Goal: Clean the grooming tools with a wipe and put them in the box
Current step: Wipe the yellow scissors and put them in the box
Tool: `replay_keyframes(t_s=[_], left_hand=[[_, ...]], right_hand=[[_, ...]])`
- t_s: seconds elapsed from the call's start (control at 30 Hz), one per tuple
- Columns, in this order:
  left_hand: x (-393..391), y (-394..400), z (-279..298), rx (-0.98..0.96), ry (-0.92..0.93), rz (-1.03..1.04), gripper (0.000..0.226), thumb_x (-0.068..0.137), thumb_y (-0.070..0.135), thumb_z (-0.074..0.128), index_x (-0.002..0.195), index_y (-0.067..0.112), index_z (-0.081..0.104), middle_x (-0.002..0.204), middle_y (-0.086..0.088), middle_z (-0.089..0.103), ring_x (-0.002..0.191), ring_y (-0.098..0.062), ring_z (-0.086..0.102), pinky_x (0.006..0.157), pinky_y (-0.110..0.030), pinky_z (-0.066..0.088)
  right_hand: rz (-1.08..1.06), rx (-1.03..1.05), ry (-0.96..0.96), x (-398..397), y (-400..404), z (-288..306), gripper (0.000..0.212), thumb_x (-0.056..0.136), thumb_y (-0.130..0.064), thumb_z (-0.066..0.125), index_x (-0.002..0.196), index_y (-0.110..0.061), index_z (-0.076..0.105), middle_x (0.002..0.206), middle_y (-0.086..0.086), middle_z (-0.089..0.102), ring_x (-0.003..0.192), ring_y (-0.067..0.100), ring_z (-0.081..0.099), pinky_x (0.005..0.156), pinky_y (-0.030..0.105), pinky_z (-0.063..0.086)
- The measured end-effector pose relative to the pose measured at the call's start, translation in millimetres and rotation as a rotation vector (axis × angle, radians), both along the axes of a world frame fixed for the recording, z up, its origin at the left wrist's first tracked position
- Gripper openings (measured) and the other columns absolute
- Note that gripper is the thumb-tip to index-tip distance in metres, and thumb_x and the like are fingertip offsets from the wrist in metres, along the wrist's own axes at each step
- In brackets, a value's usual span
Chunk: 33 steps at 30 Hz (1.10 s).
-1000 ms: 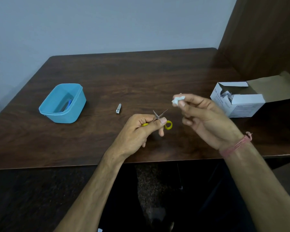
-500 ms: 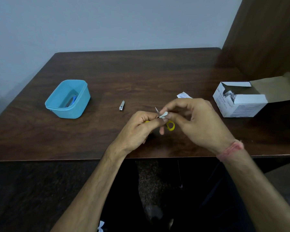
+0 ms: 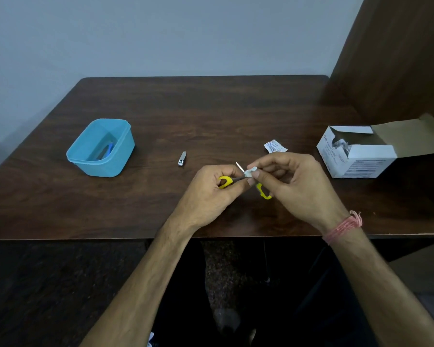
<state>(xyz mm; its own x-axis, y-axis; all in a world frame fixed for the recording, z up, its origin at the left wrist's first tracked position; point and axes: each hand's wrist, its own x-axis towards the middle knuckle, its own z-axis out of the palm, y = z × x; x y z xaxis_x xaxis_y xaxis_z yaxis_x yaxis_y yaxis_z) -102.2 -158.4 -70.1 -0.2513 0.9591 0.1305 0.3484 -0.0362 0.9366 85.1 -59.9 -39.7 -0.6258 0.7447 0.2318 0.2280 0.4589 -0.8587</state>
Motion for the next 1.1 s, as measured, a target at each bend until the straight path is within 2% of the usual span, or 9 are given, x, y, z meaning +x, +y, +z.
replay_keyframes(t_s=[0.1,0.2,0.27,0.47,0.6,0.7,0.77,0.9,1.1], left_hand=[[-0.3,-2.1,1.4,-0.020,-0.006,-0.020,0.022,0.104,0.033,0.080,0.084,0.024,0.084,0.060,-0.007,0.038,0.060,-0.015,0.031,0.055,-0.035,0.026],[-0.9,-4.6,3.5,-0.046,-0.015,-0.030,0.026,0.102,0.030,0.081,0.079,0.016,0.082,0.057,0.004,0.032,0.055,-0.012,0.025,0.052,-0.026,0.023],[-0.6,-5.8,5.4,-0.052,-0.009,-0.034,0.032,0.099,0.029,0.079,0.080,0.004,0.076,0.057,0.004,0.033,0.054,-0.011,0.026,0.052,-0.028,0.023],[-0.1,-7.0,8.5,-0.081,-0.024,-0.088,0.032,0.103,0.012,0.077,0.080,-0.009,0.067,0.060,-0.005,0.035,0.055,-0.014,0.026,0.053,-0.032,0.022],[-0.3,-7.7,7.9,-0.097,-0.033,-0.068,0.027,0.100,0.013,0.079,0.078,-0.002,0.072,0.057,0.003,0.038,0.053,-0.011,0.027,0.051,-0.027,0.023],[-0.7,-7.0,8.1,-0.105,-0.019,-0.104,0.027,0.100,0.015,0.081,0.079,-0.001,0.074,0.059,-0.003,0.042,0.055,-0.014,0.031,0.053,-0.028,0.026],[-0.8,-6.4,7.7,-0.094,-0.007,-0.114,0.028,0.099,0.018,0.084,0.078,0.001,0.076,0.062,-0.008,0.045,0.059,-0.018,0.034,0.056,-0.031,0.028],[-1.1,-7.8,9.5,-0.111,-0.039,-0.107,0.027,0.099,0.019,0.085,0.074,0.011,0.078,0.058,-0.006,0.039,0.054,-0.016,0.029,0.052,-0.030,0.023],[-3.5,-5.1,7.6,-0.105,-0.044,-0.103,0.026,0.098,0.023,0.086,0.078,0.008,0.080,0.059,-0.009,0.043,0.056,-0.018,0.031,0.053,-0.031,0.024]], right_hand=[[-0.031,0.111,-0.006,2.0,-6.0,2.2,0.017,0.097,-0.013,0.082,0.097,-0.029,0.086,0.096,-0.013,0.082,0.086,0.012,0.079,0.080,0.042,0.067],[-0.017,0.192,-0.028,1.2,-11.1,6.4,0.017,0.094,-0.010,0.082,0.096,-0.027,0.086,0.089,-0.014,0.081,0.086,0.007,0.079,0.081,0.034,0.066],[0.002,0.237,-0.061,1.1,-12.5,9.3,0.017,0.091,-0.012,0.086,0.096,-0.028,0.087,0.086,-0.018,0.080,0.084,0.005,0.077,0.080,0.030,0.064],[-0.062,0.383,-0.106,-5.8,-9.5,11.4,0.015,0.083,-0.025,0.093,0.092,-0.035,0.087,0.079,-0.024,0.073,0.089,0.011,0.060,0.074,0.027,0.054],[-0.035,0.378,-0.101,1.2,-14.6,8.0,0.020,0.082,-0.020,0.093,0.092,-0.037,0.087,0.082,-0.027,0.074,0.084,0.009,0.053,0.071,0.021,0.047],[-0.059,0.413,-0.060,-2.5,-16.7,10.8,0.016,0.085,-0.017,0.091,0.093,-0.030,0.089,0.085,-0.053,0.060,0.078,0.001,0.049,0.069,0.010,0.041],[-0.080,0.444,-0.026,-8.6,-16.4,12.2,0.014,0.087,-0.016,0.091,0.095,-0.027,0.089,0.088,-0.060,0.052,0.077,-0.005,0.048,0.068,0.008,0.042],[-0.109,0.344,-0.015,-12.8,-5.9,6.2,0.014,0.092,-0.022,0.088,0.098,-0.035,0.087,0.084,-0.045,0.066,0.079,0.000,0.053,0.066,0.012,0.040],[-0.116,0.117,0.056,-1.8,6.4,-12.0,0.011,0.097,-0.023,0.085,0.099,-0.034,0.083,0.093,-0.017,0.079,0.079,0.021,0.066,0.075,0.041,0.059]])
